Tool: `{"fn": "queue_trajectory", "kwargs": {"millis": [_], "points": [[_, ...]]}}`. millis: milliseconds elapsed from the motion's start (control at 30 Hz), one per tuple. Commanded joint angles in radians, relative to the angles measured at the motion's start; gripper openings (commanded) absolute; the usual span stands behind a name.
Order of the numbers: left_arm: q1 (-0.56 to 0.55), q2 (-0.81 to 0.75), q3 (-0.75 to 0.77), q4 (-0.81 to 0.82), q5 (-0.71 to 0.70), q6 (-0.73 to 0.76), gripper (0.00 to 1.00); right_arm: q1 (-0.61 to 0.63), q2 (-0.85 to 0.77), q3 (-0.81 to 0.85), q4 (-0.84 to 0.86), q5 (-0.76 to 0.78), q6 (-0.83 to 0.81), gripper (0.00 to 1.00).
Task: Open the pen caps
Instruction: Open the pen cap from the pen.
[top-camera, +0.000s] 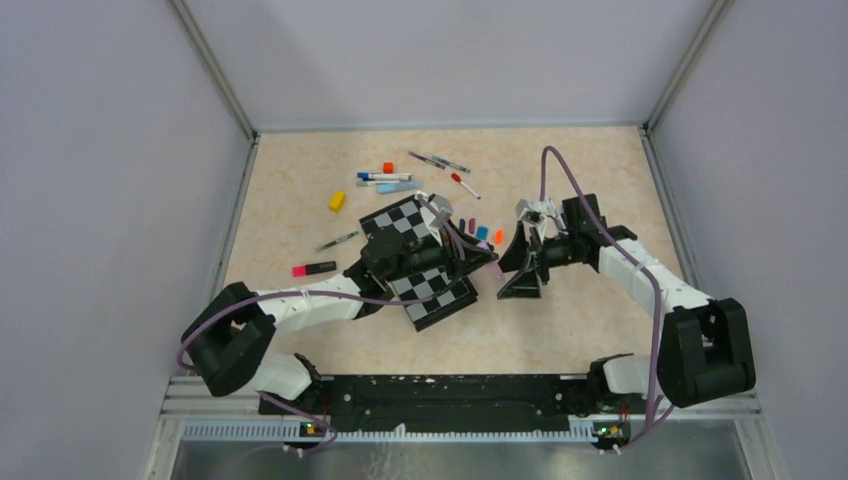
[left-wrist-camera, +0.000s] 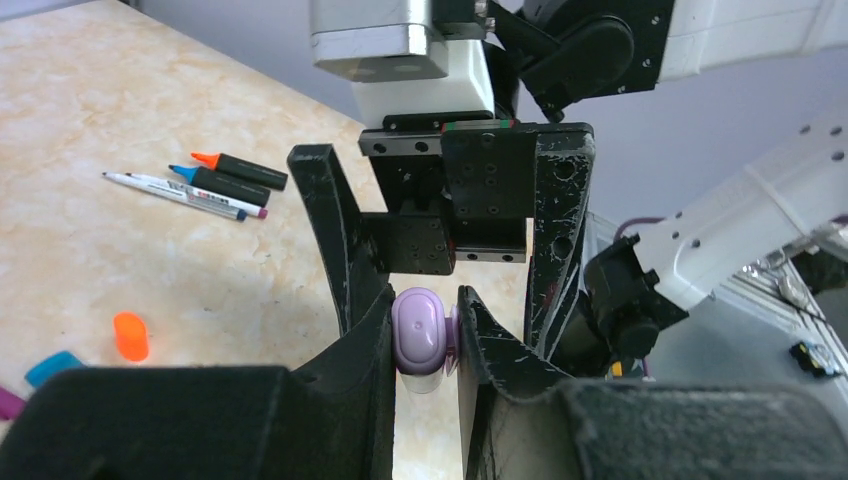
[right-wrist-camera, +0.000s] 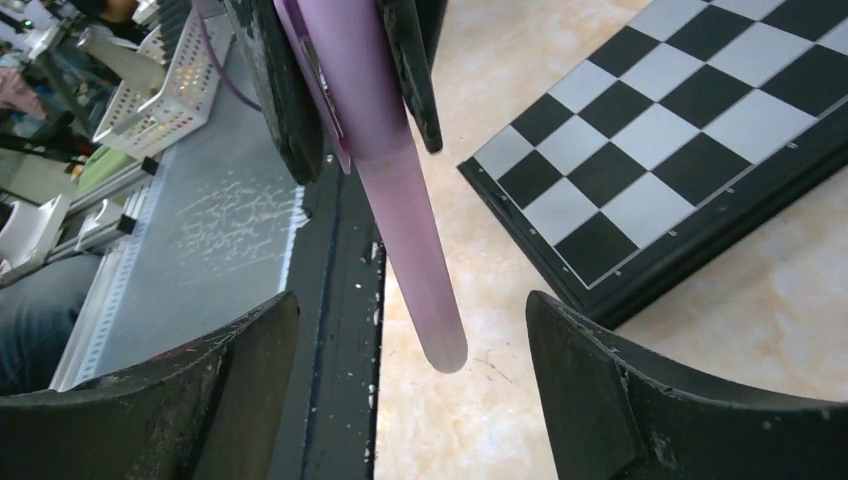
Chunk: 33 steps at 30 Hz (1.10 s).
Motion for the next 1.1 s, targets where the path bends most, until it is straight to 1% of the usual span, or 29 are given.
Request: {"fn": "queue_trajectory", "kwargs": {"millis": [0,200,367,467,533,567,600,667,767,900,967,1067], "points": [[-0.002,-0.009,0.018,0.037,0.121,0.061,0.00,0.040,-0.046,-0.019,0.127,-0.076,0.065,0.81],[-0.002,0.033,0.027,0.101,0.179,0.013,0.00,0.055,-0.029,-0.006,0.126,-0.094,0.077,0.74],[-0.003,0.043,0.024,0.129,0.189,0.011,0.00,0.075,-0.023,-0.014,0.153,-0.124,0.098,0.58],[-0.003,0.046,0.025,0.136,0.190,0.013,0.00,0.085,-0.016,-0.012,0.159,-0.133,0.100,0.43],[-0.002,0.046,0.024,0.143,0.190,0.011,0.00,0.085,-0.013,-0.011,0.165,-0.139,0.100,0.19],[-0.003,0.047,0.023,0.148,0.190,0.009,0.00,0.086,-0.012,-0.011,0.166,-0.144,0.099,0.05],[-0.001,0.043,0.022,0.155,0.186,0.006,0.00,0.086,-0.011,-0.012,0.164,-0.147,0.099,0.00],[0.021,0.027,0.021,0.191,0.184,-0.021,0.00,0.087,-0.012,-0.019,0.159,-0.155,0.092,0.00],[0.124,-0.007,0.046,0.279,0.220,-0.107,0.00,0.085,-0.014,-0.052,0.166,-0.164,0.077,0.00],[0.258,-0.052,0.128,0.300,0.212,-0.143,0.00,0.085,-0.007,-0.071,0.192,-0.153,0.090,0.00],[0.298,-0.059,0.169,0.305,0.198,-0.155,0.00,0.085,0.003,-0.074,0.195,-0.148,0.096,0.00],[0.316,-0.063,0.210,0.309,0.178,-0.170,0.00,0.085,0.021,-0.071,0.174,-0.121,0.079,0.00]]}}
